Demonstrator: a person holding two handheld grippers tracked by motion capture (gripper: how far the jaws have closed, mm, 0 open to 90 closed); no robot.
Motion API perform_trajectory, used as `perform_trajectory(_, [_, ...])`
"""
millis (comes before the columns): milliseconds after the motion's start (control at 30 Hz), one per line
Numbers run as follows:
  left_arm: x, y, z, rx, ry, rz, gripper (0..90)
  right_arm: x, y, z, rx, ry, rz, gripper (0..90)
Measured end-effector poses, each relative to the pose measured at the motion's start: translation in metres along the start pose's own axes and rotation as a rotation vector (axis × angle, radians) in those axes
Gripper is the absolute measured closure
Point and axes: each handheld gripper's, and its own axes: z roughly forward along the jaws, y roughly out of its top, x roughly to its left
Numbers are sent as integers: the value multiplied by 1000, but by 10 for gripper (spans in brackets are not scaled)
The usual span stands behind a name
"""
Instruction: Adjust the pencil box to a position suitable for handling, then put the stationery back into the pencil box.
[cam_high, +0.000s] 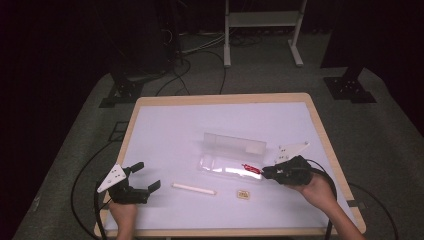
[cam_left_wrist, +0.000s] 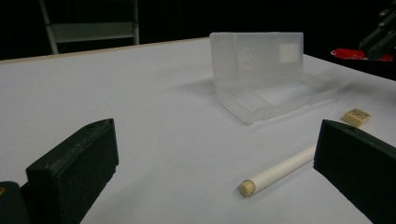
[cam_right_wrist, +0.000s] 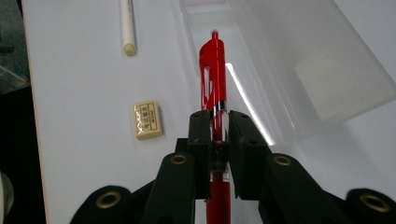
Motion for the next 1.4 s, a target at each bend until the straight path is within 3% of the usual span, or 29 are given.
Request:
perform_trajectory(633, [0,0,0,-5,0,0,0,-3,25,14,3,23,-44,789])
perform_trajectory(1400, [0,0,1,-5,-4,-1,0,-15,64,54,56,59,-100,789])
